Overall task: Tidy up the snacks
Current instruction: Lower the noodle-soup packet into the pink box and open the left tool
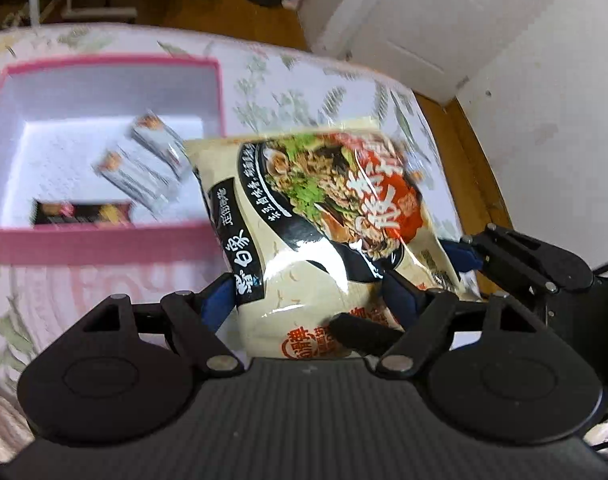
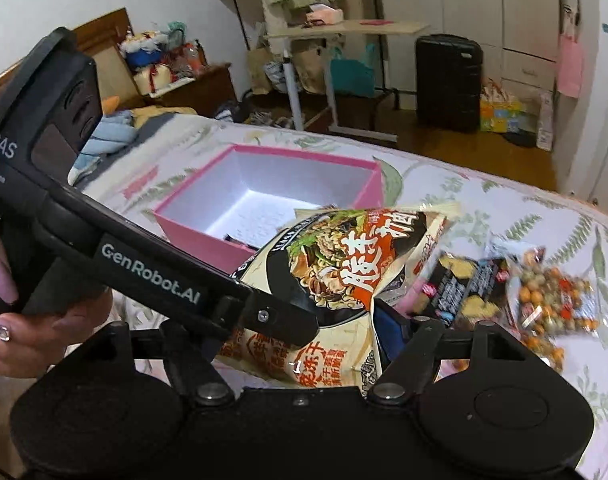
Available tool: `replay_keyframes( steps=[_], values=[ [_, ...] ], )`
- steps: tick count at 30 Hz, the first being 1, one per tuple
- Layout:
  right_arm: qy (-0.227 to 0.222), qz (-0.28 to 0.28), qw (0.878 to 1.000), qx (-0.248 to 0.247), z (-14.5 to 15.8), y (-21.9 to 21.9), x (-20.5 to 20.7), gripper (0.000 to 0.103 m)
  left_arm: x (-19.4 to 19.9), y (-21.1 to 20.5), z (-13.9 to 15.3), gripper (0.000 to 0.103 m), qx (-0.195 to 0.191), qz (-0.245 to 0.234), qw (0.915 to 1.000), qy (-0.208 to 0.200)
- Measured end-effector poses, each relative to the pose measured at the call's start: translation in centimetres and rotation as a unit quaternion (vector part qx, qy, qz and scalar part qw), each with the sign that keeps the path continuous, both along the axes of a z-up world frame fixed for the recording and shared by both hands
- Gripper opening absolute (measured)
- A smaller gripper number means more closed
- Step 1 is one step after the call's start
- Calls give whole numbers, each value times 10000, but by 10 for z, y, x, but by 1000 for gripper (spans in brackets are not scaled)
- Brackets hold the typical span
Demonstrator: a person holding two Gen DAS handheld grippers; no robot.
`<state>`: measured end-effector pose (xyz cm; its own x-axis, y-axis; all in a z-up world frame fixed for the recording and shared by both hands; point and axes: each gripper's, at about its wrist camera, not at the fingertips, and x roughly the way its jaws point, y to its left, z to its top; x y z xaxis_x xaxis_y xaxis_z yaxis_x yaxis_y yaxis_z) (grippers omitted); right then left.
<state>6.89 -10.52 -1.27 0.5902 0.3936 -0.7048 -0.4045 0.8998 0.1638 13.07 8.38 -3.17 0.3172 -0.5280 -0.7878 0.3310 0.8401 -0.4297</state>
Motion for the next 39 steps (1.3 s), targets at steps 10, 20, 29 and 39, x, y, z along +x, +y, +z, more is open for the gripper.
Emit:
replay_keyframes(
  steps=[10,20,29,39],
  values=[
    [-74,555,9978,351,-1,51,66,69,59,53,11,77,455,450,9979,-69],
    [271,761,9944,675,-42,110,144,69,132,110,-29,78,999,774,9920,73],
    [693,661,9954,-28,-85,142,154,75,145,108,-74,78,2155,495,9750,-233],
    [601,544,9964,-255,-46,114,123,80,106,110,-47,79,1709,614,9831,-226]
  ],
)
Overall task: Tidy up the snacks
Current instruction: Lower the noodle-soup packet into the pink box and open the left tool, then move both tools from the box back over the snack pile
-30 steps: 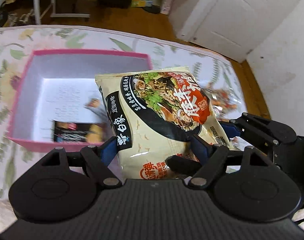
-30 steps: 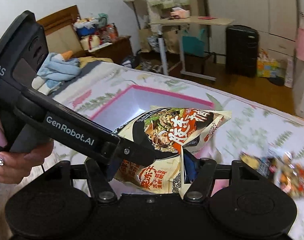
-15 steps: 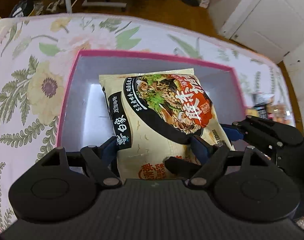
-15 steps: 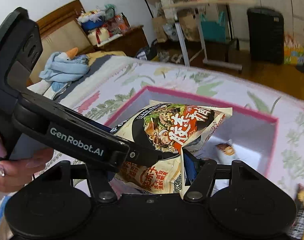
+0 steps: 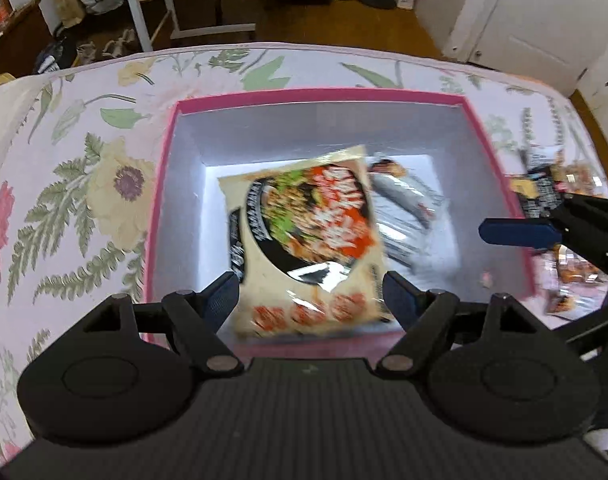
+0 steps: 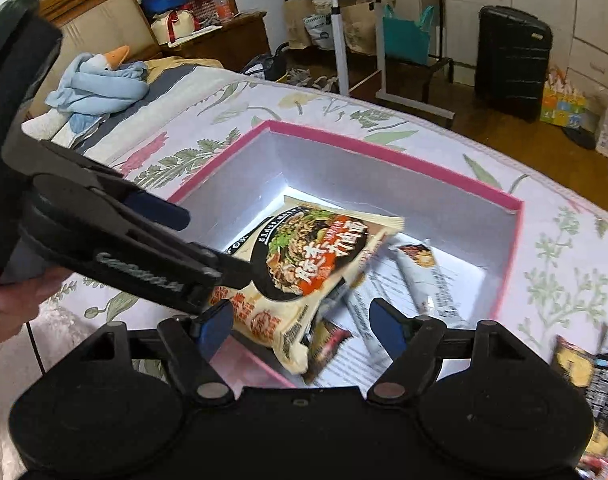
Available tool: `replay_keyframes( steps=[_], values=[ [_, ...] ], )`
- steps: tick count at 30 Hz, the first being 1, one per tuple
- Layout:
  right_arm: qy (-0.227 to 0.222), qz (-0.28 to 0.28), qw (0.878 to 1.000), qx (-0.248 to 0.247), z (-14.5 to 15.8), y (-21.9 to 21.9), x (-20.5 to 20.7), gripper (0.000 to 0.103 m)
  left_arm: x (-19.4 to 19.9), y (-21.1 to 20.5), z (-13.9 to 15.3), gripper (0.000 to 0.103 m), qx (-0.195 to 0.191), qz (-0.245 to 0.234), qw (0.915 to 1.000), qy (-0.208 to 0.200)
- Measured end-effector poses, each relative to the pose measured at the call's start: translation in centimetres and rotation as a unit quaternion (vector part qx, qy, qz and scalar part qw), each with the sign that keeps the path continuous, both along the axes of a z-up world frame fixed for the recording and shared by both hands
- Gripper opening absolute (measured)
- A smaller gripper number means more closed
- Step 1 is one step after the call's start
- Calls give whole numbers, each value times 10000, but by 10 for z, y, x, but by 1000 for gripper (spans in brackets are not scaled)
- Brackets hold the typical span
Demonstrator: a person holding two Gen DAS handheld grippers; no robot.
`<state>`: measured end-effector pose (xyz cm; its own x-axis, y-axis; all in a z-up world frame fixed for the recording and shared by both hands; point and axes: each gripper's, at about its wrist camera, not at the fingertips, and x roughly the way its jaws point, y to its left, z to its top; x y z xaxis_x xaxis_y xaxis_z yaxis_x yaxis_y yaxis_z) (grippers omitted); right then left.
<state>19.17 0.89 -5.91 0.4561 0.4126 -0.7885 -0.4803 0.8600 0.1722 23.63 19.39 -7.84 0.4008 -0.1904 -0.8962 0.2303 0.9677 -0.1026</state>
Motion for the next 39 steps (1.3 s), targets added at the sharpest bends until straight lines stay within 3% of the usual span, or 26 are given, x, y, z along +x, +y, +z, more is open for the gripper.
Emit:
replay_keyframes(
  steps=[8,14,19,25,28,31,35,39],
  values=[
    [-375,-131,9991,125,27,-46,-46,81,-32,-31,40,79,-250,-319,9986,-347],
    [-791,-759,9932,393,37,-130,-104,81,-59,-72,61,80,-594,-710,9946,-476],
    [-1258,-1310,9834,60,32,-195,-137,85,-79,-122,64,83,-789,-1206,9877,-600],
    [-1228,-1933,9732,-195,7,-246,-151,85,-87,-181,43,85,-994,-1607,9810,-429],
    [-1126,-2409,9638,-217,-15,-271,-153,86,-89,-204,22,85,-1128,-1365,9821,-647],
    [-699,-2813,9564,-362,-43,-295,-151,86,-86,-228,-7,85,-892,-1409,9848,-488],
    [-375,-2601,9646,-213,-61,-294,-158,86,-84,-250,-46,85,-782,-1606,9839,24],
    [-100,-2433,9699,-78,-76,-279,-157,86,-79,-256,-77,84,-818,-1323,9876,206]
  ],
)
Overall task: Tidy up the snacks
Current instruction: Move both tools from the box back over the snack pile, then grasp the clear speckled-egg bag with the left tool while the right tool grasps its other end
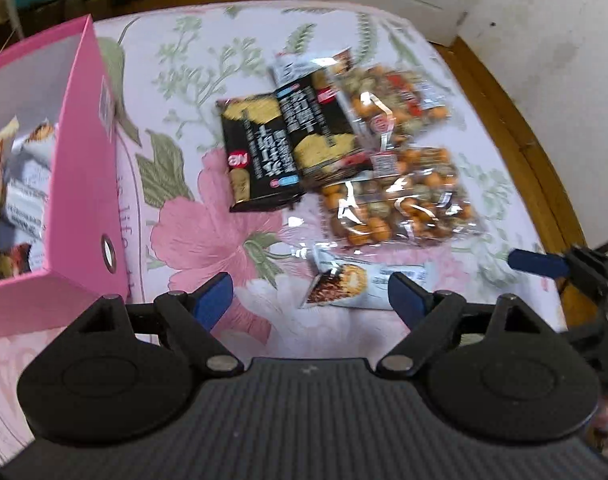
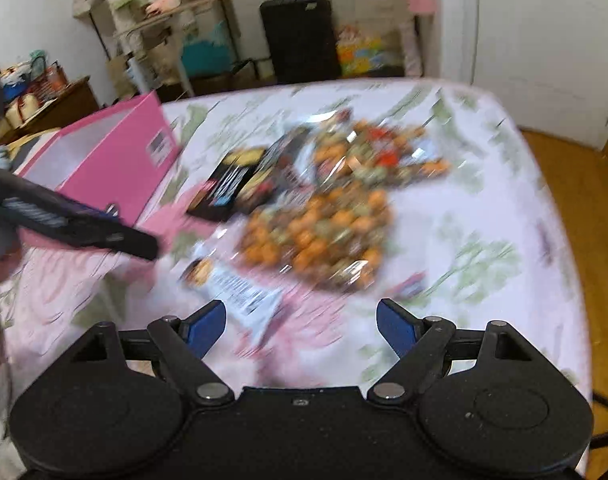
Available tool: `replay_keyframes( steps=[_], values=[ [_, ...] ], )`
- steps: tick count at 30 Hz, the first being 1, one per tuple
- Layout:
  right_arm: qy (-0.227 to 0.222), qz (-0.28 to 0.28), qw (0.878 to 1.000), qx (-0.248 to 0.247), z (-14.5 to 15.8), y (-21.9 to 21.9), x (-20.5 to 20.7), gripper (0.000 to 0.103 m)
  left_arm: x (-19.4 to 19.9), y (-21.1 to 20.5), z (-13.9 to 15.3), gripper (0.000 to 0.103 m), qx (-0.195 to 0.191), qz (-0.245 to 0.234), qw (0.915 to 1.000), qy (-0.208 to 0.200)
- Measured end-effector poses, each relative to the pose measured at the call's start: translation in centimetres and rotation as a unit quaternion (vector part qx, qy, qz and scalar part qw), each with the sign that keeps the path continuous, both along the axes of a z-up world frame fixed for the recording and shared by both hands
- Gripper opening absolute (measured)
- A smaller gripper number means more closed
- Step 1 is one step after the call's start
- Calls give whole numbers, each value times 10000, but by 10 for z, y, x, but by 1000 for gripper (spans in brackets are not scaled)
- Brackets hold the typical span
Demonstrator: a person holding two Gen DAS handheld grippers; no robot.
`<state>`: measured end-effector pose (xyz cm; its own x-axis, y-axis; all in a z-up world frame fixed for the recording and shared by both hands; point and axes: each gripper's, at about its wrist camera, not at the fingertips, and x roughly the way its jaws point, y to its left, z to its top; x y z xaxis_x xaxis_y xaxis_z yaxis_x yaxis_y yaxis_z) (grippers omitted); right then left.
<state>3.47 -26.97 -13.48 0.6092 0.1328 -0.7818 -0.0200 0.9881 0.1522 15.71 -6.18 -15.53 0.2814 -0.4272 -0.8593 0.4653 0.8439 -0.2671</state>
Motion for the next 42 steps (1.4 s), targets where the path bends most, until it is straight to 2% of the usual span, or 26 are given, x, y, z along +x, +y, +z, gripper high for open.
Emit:
replay_keyframes(
  steps=[4,6,10,12,14,16,19,21,23,25,27,28,31,33,34,36,38,39,42],
  values=[
    [-278,261,9987,-332,9,12,5,85,-3,1,-9,82,-115,117,9997,164],
    [-359,198,9989,-204,17,6,14,83,-5,3,-12,82,-234,248,9990,277],
    [-333,-31,9992,196,24,-12,33,79,-4,4,-25,81,-537,582,9933,843],
    [-328,-196,9990,236,20,-19,36,79,-3,5,-25,80,-669,788,9916,776],
    [-242,-323,9991,153,14,-24,39,79,0,4,-22,80,-808,935,9912,485],
    [-178,-401,9990,-46,7,-29,41,79,9,-1,-22,71,-912,845,9918,302],
    [-20,-605,9979,-219,-8,-42,50,80,27,-16,-31,63,-875,672,9930,414],
    [105,-769,9970,40,-20,-56,58,80,35,-26,-39,63,-853,582,9940,373],
    [339,-903,9938,546,-33,-68,65,81,41,-38,-49,63,-698,543,9956,323],
    [346,-1002,9896,975,-38,-73,66,84,41,-47,-51,67,-611,385,9973,91],
    [238,-842,9930,795,-37,-65,67,84,40,-56,-50,69,-566,144,9983,77],
    [213,-700,9953,636,-37,-58,67,84,39,-59,-49,65,-694,22,9975,150],
    [99,-492,9980,378,-34,-50,65,72,40,-65,-48,68,-616,42,9979,190],
    [92,-412,9984,389,-30,-53,63,60,40,-66,-46,68,-750,20,9967,305],
    [97,-379,9984,414,-28,-55,62,58,40,-66,-44,68,-792,30,9962,355],
    [102,-294,9985,457,-25,-59,58,42,41,-67,-44,68,-801,7,9959,413],
    [122,-166,9990,406,-22,-60,54,33,40,-64,-45,68,-813,-9,9955,480],
    [146,-100,9991,373,-20,-60,52,29,40,-62,-45,68,-827,11,9951,535],
    [233,-122,9981,554,-21,-68,49,32,43,-57,-45,65,-754,158,9957,522]
  ],
)
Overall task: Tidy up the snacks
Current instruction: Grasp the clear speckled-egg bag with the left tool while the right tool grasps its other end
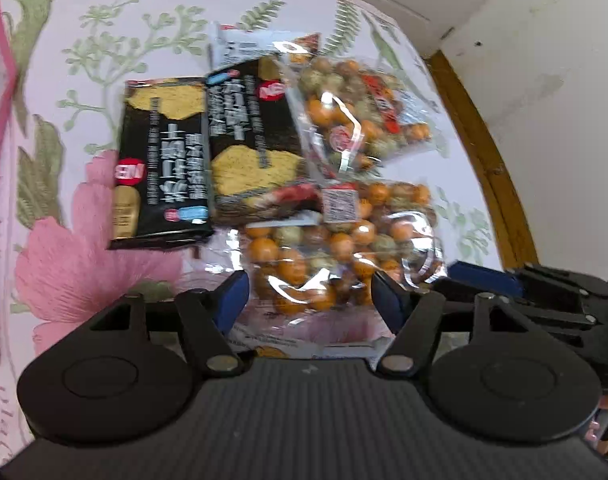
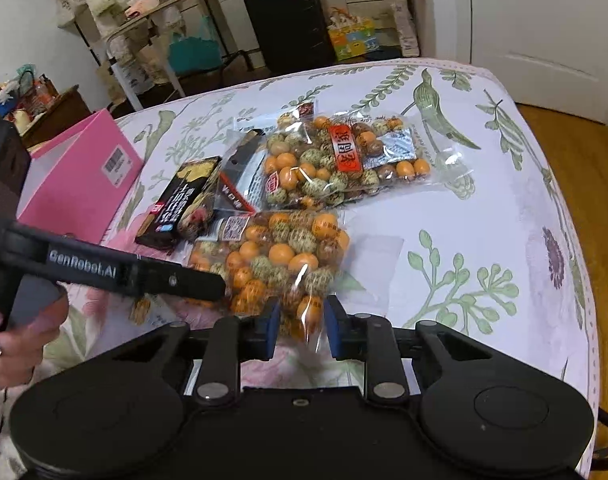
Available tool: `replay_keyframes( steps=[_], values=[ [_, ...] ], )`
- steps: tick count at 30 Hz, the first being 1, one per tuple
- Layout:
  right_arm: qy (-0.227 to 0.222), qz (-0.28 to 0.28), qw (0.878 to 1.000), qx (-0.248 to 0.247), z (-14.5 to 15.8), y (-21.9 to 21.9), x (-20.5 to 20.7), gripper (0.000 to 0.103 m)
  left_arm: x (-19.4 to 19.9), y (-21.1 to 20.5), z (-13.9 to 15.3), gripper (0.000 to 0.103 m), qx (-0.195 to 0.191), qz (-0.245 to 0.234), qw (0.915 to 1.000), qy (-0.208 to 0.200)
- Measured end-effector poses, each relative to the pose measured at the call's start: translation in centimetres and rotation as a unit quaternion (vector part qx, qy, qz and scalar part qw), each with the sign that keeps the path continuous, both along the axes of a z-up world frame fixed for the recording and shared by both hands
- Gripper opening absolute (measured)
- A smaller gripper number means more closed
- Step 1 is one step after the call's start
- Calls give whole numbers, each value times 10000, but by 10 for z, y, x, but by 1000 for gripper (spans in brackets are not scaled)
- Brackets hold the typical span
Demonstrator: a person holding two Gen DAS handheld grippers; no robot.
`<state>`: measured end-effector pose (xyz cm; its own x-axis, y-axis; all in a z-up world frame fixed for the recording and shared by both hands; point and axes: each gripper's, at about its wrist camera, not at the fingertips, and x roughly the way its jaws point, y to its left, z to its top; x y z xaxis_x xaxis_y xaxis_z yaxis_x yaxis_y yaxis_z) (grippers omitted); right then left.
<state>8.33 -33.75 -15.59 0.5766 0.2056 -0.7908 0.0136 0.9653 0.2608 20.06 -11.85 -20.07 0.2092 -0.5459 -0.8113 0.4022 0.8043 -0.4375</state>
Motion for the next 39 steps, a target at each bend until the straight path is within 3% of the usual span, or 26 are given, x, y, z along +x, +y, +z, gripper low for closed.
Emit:
replay_keyframes(
  steps=[1,3,8,11,13,18,22,25,29,32,34,36,39],
  values=[
    [34,-84,9999,63,-2,-3,0,37,0,2,1,65,99,125,9997,-159],
    [146,-312,9993,158,-7,-12,2,66,-1,3,1,66,365,310,9977,-482],
    [224,-397,9965,699,-28,-26,16,89,0,2,-4,82,252,306,9982,-451],
    [167,-309,9975,619,-28,-18,26,85,0,-9,-3,86,199,145,9994,-252],
    [165,-63,9954,938,-25,-13,30,56,0,-9,-2,86,-140,144,9998,26],
    [256,-114,9963,806,-25,-6,27,54,6,-1,-5,86,-512,431,9971,367],
    [219,-135,9986,461,-20,0,23,55,8,-1,-5,86,-779,367,9944,620],
    [231,-19,9997,-82,-20,12,19,64,2,-7,-4,86,-959,190,9929,673],
    [205,-53,9992,-336,-19,18,16,66,-2,-16,-5,86,-950,214,9935,595],
    [202,-302,9993,-60,-16,8,13,57,0,-12,-4,86,-951,324,9928,652],
    [196,-480,9985,168,-10,2,9,50,1,-10,-1,85,-749,370,9950,540],
    [134,-533,9984,-154,0,6,8,48,2,-8,-2,82,-588,297,9967,482],
    [34,-478,9979,-429,10,4,6,48,3,-5,-4,82,-692,411,9950,586]
  ],
)
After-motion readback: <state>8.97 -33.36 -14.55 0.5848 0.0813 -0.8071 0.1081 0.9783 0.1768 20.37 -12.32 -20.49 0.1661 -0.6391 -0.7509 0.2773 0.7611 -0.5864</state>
